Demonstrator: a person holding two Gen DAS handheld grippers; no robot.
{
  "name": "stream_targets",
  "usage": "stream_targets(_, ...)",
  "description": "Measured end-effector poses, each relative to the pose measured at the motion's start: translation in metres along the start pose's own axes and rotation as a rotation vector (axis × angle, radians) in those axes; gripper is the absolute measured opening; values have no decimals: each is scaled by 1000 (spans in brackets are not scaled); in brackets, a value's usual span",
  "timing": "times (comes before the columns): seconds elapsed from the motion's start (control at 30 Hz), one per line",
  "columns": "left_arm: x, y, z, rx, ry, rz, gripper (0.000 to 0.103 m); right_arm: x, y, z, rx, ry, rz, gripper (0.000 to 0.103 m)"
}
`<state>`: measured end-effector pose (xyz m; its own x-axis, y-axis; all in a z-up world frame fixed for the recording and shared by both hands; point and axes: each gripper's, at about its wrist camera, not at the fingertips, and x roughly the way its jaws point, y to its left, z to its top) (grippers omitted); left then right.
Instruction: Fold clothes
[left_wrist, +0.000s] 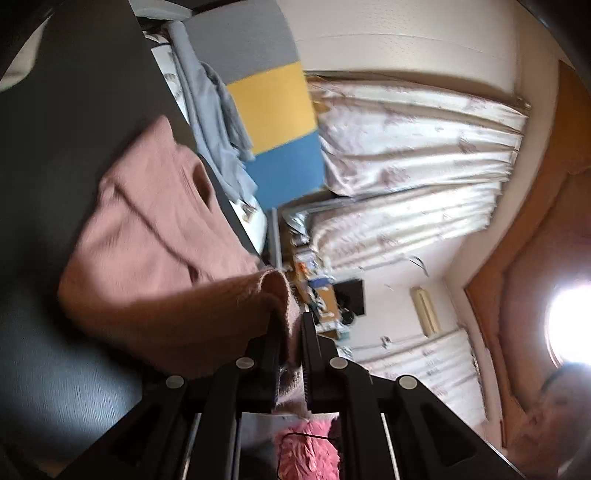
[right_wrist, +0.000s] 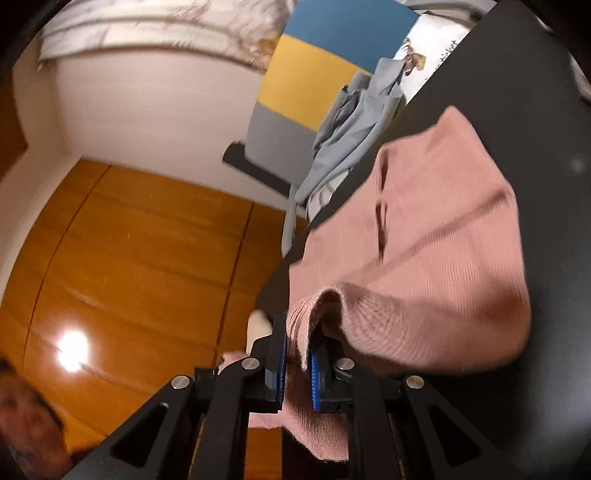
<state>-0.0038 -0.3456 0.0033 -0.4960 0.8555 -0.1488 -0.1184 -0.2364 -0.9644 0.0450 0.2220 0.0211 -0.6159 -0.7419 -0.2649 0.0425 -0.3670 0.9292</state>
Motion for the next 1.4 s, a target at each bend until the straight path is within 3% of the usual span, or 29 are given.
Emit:
stream_targets(0.2, 47, 32, 71, -77, -42, 56, 8, 61, -42, 78, 161, -48, -4, 10)
stream_targets(0.33, 87, 68, 105, -123, -38, 131, 8, 96, -73, 115, 211, -54, -81, 10)
stream_targets(0.47, 118, 108, 117, -200, -21, 188, 8, 118, -117, 123, 340, -48, -127, 10)
stream_targets(0.57, 128, 116, 118, -197, 13, 154, 9, 123, -126, 123, 350, -33, -130, 12)
stream_targets(0.67, 128, 119, 117, -236, 54, 80, 18, 119, -114, 126, 310, -8, -104, 31)
stream_targets(0.7, 128, 118, 117, -250, 63, 65, 20, 117, -108, 126, 293, 3, -95, 45)
stream_targets(0.73, 128, 116, 116, -260, 71, 53, 21, 114, -103, 126, 276, 15, -87, 53)
stream_targets(0.77, 128, 114, 116, -269, 78, 41, 21, 114, -97, 125, 255, 30, -76, 53)
stream_targets(0.87, 130, 109, 117, -263, 109, 50, 22, 120, -79, 126, 153, 93, -114, 48)
stream_targets(0.93, 135, 106, 119, -264, 124, 63, 22, 131, -75, 130, 120, 127, -162, 21)
stream_targets(1.0, 144, 103, 126, -271, 114, 73, 21, 141, -75, 139, 123, 142, -189, 10)
stream_targets(1.13, 154, 95, 153, -226, 11, 95, 21, 145, -82, 157, 104, 81, -217, 9)
stream_targets(1.27, 163, 103, 171, -198, -14, 202, 21, 146, -102, 169, 124, 38, -253, 14)
stream_targets(1.37, 161, 103, 172, -121, 2, 280, 21, 135, -105, 174, 92, 1, -258, 34)
stream_targets(1.4, 157, 100, 170, -84, -2, 304, 21, 124, -100, 176, 48, -34, -287, 51)
